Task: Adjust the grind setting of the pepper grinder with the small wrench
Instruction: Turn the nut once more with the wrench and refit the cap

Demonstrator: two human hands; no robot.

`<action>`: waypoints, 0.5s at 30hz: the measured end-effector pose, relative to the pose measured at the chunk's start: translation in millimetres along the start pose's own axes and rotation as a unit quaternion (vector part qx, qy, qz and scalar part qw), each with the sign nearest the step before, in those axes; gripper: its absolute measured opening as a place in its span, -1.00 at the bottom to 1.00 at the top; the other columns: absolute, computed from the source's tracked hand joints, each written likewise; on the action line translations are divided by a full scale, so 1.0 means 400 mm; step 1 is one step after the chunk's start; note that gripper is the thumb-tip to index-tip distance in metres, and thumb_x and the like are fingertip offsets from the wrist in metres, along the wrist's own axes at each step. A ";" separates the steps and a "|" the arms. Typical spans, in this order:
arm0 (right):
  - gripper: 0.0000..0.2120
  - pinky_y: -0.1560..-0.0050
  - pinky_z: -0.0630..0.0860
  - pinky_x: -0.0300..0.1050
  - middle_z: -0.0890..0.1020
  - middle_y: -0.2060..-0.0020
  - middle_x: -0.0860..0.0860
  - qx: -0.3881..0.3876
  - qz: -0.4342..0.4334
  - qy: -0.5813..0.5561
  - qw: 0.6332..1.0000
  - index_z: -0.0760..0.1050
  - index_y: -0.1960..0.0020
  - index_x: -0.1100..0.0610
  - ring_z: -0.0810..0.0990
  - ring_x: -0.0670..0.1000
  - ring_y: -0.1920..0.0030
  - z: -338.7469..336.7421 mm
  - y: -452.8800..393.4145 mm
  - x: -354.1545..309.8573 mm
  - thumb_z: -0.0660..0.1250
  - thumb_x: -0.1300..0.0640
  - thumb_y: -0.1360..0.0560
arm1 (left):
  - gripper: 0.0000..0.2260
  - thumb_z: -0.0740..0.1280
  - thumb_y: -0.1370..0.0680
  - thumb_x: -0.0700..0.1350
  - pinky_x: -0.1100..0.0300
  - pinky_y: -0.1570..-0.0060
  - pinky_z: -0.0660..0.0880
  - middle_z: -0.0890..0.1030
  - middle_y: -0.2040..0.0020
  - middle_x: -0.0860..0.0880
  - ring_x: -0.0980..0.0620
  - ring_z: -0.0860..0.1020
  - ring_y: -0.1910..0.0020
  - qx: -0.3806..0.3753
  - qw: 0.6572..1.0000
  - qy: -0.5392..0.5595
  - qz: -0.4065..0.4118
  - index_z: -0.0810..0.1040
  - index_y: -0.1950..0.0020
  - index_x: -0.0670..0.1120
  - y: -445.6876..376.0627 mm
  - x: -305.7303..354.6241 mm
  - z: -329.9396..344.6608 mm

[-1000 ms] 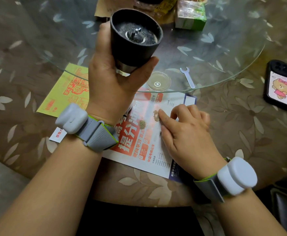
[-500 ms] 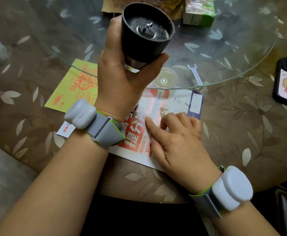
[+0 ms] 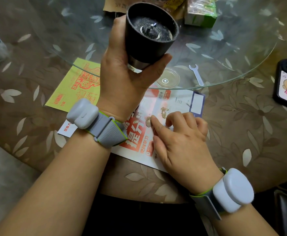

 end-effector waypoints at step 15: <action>-0.55 -0.06 0.24 0.08 0.48 0.01 0.00 0.003 0.020 -0.031 0.999 0.48 -0.32 -0.02 0.40 0.09 -0.02 0.007 0.001 0.019 0.06 -0.13 -0.54 | -0.46 0.44 -0.46 0.09 0.35 -0.12 0.42 0.46 -0.11 0.23 0.31 0.48 -0.09 -0.015 1.000 -0.002 0.027 0.25 -0.28 -0.04 0.006 0.012 0.012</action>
Point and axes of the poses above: each hand's wrist, its own y-axis away from the middle knuckle, its own z-axis out of the palm, x = y × z, the point moved 10 cm from there along -y, towards the middle knuckle
